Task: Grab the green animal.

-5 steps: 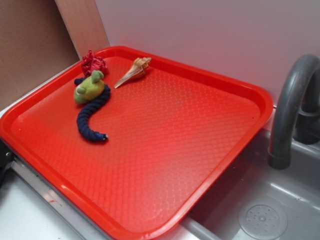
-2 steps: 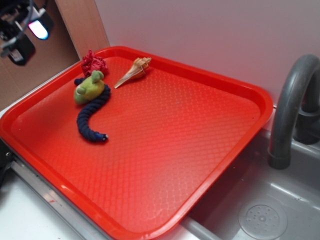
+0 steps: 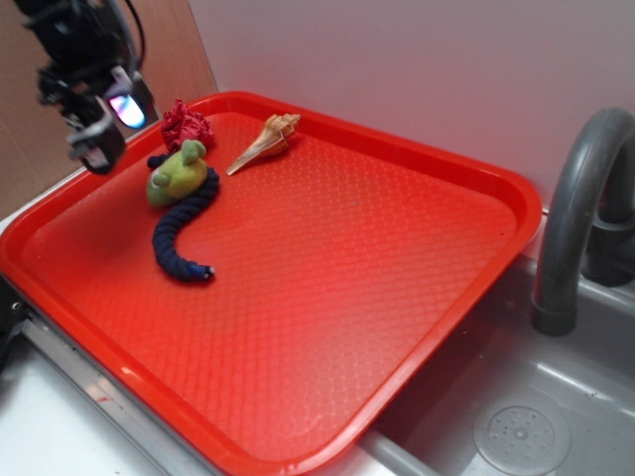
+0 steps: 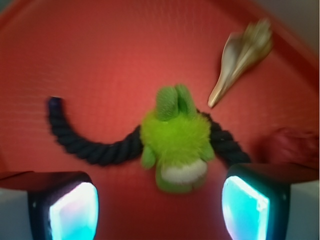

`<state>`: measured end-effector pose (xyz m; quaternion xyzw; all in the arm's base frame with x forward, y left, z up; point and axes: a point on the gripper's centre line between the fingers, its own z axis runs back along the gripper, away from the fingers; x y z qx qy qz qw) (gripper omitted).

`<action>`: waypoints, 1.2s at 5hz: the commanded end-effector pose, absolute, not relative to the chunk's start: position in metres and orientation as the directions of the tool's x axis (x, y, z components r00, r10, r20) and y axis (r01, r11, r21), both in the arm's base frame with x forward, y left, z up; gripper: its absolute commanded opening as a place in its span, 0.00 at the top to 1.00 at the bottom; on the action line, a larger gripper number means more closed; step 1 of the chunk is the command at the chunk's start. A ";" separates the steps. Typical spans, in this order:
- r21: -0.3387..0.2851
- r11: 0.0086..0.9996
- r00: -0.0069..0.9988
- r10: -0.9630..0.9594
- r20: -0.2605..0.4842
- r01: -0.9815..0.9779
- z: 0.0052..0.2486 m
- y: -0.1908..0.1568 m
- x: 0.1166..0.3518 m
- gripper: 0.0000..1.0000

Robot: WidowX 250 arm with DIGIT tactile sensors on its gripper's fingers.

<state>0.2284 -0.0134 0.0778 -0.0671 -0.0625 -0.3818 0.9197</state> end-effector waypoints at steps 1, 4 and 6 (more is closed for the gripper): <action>-0.064 0.653 0.656 -0.746 0.118 0.754 0.041 -0.040 0.263 0.00; 0.016 0.768 0.767 -0.640 0.033 0.640 0.100 -0.038 0.246 1.00; -0.024 0.980 0.980 -0.197 0.024 0.198 0.200 -0.053 0.199 1.00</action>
